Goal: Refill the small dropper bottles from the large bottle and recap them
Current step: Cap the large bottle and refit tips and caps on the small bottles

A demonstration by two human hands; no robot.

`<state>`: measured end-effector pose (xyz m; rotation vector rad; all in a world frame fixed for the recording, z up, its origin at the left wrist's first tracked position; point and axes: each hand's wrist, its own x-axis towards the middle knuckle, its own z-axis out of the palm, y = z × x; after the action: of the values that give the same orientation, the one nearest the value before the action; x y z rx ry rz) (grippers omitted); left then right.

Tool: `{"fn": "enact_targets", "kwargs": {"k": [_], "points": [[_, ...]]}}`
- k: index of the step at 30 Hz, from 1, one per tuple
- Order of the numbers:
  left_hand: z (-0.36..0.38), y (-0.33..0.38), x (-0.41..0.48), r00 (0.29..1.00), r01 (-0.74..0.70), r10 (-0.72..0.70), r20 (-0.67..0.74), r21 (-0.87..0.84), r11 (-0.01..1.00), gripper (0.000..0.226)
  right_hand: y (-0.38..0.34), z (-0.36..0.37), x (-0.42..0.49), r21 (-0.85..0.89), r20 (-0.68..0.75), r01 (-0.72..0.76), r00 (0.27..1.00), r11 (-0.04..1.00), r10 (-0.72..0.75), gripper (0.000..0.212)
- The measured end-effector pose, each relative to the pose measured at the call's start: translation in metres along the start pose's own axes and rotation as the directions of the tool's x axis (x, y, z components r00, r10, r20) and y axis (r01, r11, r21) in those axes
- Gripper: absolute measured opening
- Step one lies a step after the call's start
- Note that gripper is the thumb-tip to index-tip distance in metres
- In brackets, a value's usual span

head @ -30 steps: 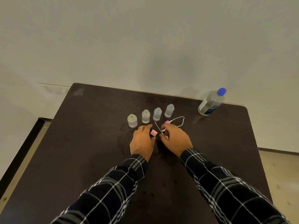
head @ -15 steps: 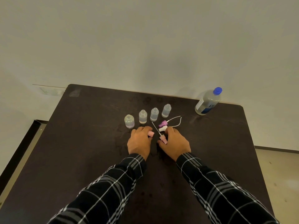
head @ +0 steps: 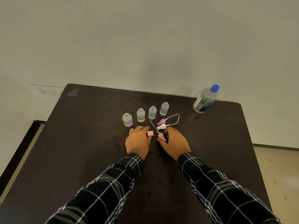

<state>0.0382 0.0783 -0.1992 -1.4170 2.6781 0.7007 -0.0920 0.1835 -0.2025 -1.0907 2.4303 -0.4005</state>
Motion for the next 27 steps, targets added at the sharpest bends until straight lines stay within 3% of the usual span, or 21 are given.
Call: {"fn": "enact_targets", "kwargs": {"k": [4,7,10,16,22,24,27], "points": [[0.0,0.004,0.0,1.0,-0.002,0.002,-0.013,0.007,1.0,0.051,0.003,-0.007,0.003,0.081,-0.12,-0.009,0.993,0.997,0.019,0.018],[-0.001,0.005,0.001,1.0,-0.013,0.015,-0.026,0.07,0.997,0.048,0.008,-0.015,0.013,-0.052,-0.196,0.098,0.975,0.994,-0.106,0.028],[-0.001,0.006,0.002,1.0,-0.007,0.009,-0.022,0.082,0.997,0.047,0.008,-0.024,0.027,-0.184,-0.059,0.269,0.957,0.945,-0.284,0.035],[0.002,0.003,-0.002,0.999,-0.035,0.036,-0.015,0.086,0.996,0.051,0.005,-0.029,0.035,-0.332,0.026,0.301,0.95,0.894,-0.31,0.03],[0.004,-0.004,-0.009,0.99,-0.116,0.119,-0.07,0.04,0.992,0.068,0.008,-0.034,0.037,-0.438,0.159,0.399,0.916,0.805,-0.367,0.044],[0.003,-0.003,-0.014,0.98,-0.117,0.113,-0.165,-0.018,0.993,0.067,0.014,-0.039,0.036,-0.378,0.111,0.378,0.925,0.845,-0.364,0.038],[-0.003,0.003,-0.012,0.951,-0.158,0.109,-0.29,-0.152,0.976,0.052,0.026,-0.048,0.027,-0.113,-0.13,0.335,0.928,0.935,-0.348,0.033]]}}
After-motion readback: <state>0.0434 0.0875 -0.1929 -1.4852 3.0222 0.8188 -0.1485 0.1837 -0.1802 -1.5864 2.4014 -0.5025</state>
